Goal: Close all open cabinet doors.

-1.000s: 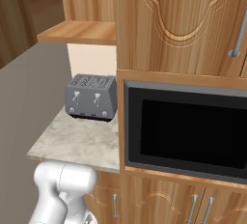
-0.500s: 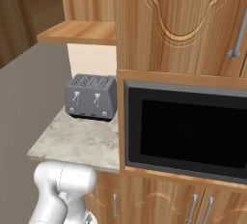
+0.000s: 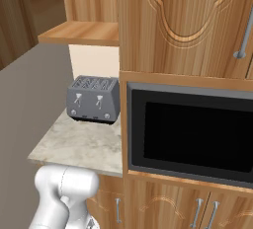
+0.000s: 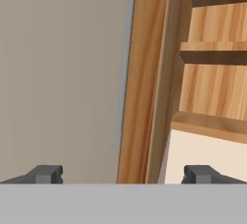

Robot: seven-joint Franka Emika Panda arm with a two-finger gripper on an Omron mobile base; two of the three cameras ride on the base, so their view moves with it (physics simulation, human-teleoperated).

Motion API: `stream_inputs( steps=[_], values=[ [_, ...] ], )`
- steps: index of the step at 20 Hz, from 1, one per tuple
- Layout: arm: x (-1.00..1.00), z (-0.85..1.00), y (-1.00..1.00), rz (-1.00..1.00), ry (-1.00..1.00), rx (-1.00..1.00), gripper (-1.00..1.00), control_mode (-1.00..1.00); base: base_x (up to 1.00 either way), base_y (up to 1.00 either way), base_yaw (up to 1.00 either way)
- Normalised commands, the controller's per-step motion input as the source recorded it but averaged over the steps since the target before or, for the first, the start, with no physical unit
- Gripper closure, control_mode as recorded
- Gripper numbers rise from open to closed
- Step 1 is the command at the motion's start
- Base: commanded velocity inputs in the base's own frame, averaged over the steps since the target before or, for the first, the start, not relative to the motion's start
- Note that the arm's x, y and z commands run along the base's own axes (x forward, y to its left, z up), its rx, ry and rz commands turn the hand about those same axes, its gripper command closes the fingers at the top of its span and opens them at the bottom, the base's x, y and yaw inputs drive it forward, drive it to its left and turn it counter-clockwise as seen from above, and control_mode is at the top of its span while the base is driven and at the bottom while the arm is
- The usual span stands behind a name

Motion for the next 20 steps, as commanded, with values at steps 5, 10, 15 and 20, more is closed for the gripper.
stream_inputs(
  steps=[5, 10, 15, 20],
  values=[
    [0.32, 0.00, 0.05, 0.00, 0.00, -0.02, -1.00, -1.00, 0.00, 0.00, 0.00],
    [0.28, 0.00, 0.03, 0.00, 0.00, -0.01, -1.00, -1.00, 0.00, 0.00, 0.00],
    [0.16, 0.00, 0.07, -0.01, 0.00, -0.01, -1.00, -1.00, 0.00, 0.00, 0.00],
    [0.14, 0.00, 0.12, -0.01, 0.00, -0.01, -1.00, -1.00, 0.00, 0.00, 0.00]
  ],
)
